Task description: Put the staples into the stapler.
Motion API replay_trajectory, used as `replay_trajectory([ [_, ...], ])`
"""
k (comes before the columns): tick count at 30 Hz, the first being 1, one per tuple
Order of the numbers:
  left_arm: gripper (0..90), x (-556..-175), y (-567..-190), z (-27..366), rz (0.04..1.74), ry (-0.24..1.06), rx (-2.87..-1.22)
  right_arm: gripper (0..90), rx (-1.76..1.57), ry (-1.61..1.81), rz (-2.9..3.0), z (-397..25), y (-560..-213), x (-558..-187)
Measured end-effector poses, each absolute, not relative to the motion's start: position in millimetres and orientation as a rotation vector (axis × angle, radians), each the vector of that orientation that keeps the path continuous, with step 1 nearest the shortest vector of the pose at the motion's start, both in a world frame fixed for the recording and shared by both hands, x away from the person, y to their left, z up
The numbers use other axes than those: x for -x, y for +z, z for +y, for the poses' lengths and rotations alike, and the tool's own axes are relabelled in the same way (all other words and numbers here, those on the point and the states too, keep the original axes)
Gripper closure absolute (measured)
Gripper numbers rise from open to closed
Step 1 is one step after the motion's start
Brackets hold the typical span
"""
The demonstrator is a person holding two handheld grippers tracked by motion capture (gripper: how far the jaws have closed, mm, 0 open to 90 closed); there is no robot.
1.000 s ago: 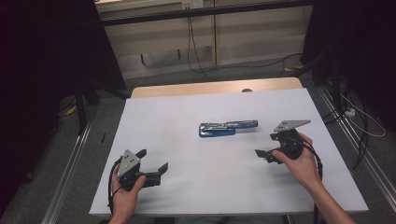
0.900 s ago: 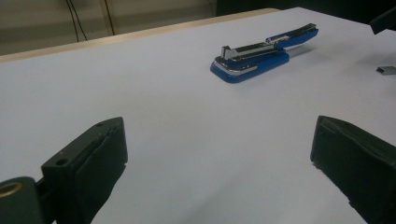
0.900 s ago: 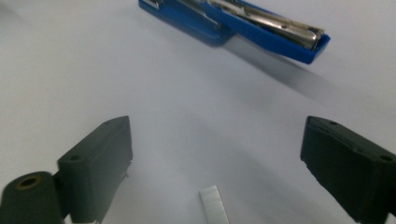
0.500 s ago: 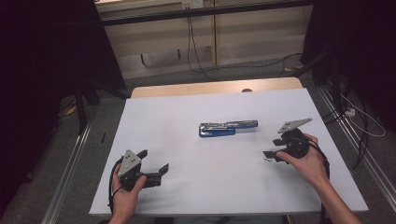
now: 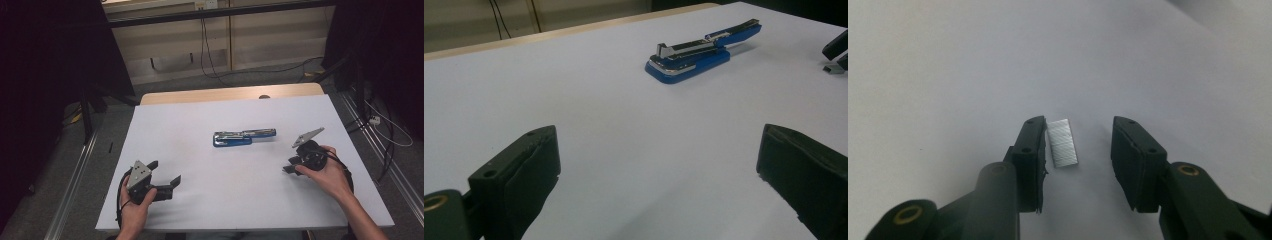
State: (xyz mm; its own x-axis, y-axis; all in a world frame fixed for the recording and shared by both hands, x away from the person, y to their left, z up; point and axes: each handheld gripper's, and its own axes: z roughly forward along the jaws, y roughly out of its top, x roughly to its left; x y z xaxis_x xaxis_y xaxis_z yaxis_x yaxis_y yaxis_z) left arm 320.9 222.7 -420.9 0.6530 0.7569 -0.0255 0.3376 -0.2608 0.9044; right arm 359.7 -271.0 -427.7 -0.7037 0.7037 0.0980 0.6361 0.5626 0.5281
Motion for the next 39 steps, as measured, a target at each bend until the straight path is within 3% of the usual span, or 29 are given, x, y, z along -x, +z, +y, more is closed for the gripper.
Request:
replay_trajectory([
  [27, 3.9, -320.4, -420.9, 221.7, 0.862, 0.511, -1.861, 78.3, -1.093, 0.734, 2.720, -260.1, -430.6, -359.7],
  [39, 3.8, -320.8, -421.7, 221.6, 0.864, 0.509, -1.863, 78.8, -1.119, 0.755, 2.704, -261.0, -430.4, -360.1],
])
